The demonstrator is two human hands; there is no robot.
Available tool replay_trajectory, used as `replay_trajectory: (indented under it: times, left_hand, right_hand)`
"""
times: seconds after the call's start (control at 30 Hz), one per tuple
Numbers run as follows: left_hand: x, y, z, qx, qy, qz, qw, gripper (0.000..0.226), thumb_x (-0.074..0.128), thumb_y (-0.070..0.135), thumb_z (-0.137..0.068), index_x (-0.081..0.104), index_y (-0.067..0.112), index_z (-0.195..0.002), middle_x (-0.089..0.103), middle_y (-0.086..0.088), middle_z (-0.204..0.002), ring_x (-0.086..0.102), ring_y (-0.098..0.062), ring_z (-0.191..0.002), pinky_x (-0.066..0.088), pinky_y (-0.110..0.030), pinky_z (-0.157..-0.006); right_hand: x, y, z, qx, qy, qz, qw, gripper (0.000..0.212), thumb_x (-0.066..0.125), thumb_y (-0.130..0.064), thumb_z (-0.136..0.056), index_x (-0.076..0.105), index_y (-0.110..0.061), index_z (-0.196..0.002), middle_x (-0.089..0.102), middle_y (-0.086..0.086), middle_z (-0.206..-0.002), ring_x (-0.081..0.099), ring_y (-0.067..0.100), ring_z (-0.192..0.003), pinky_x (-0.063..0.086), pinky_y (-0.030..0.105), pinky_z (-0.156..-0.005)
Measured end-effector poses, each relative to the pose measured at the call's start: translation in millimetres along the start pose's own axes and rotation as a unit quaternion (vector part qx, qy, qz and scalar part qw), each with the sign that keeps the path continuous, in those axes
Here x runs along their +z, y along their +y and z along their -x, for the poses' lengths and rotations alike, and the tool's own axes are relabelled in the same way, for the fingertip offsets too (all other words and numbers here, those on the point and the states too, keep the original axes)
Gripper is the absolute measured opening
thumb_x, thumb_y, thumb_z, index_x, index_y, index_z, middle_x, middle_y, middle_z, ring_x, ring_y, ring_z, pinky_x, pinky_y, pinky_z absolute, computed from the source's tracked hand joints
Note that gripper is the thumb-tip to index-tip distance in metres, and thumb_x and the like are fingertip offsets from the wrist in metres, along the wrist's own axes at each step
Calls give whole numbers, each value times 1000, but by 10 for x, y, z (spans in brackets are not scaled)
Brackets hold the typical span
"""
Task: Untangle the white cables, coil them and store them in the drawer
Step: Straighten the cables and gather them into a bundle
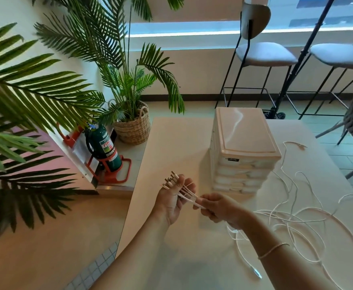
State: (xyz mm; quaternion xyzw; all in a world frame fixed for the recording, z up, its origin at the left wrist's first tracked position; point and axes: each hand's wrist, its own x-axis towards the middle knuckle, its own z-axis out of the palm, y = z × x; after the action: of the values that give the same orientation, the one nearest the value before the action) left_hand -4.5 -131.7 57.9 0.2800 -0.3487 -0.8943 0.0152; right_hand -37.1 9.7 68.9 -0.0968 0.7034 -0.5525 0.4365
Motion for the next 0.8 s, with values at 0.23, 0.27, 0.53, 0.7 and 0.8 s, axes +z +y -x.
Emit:
replay_trajectory:
  times: [0.23,0.27,0.53,0.7,0.8]
  left_hand:
    - [-13,49,-21,-6,9,-14,1000,9,55,21,-89,56,12,-91,69,-9,-63,68,-19,-57,57,-28,-55]
    - [-5,39,-29,-2,14,-24,1000,12,54,22,-90,55,11,-90,69,-9,-62,69,-19,-57,57,-28,-56]
    - [91,0,-55,20,20,-90,996,17,52,25,-92,52,11,-82,69,-6,-63,69,-18,-59,56,-31,-63]
    - [71,0,-67,22,-6,-54,998,18,48,25,-93,53,9,-85,71,-8,-67,70,-19,-64,57,-31,-67]
    - [76,10,-48,16,-38,-26,999,23,41,26,-96,53,7,-94,72,-11,-73,71,-20,-69,58,-31,-67]
  right_hand:
    - [-62,36,-21,-27,9,169,985,27,46,-17,-96,47,-18,-68,42,-3,-58,34,3,-44,27,11,-42]
    - [-75,44,-28,-27,7,191,981,27,47,-17,-95,46,-19,-68,44,-3,-59,36,5,-46,28,12,-44]
    - [-149,27,-5,-29,-52,238,969,19,48,-1,-89,46,-16,-78,67,-4,-68,62,17,-62,50,30,-66]
    - [-148,38,34,-57,-60,146,986,17,45,-6,-95,55,-18,-87,62,-7,-62,46,9,-51,37,20,-52]
    - [-130,43,32,-41,-41,51,997,25,37,-16,-99,59,-11,-88,46,-9,-48,36,3,-42,28,14,-45]
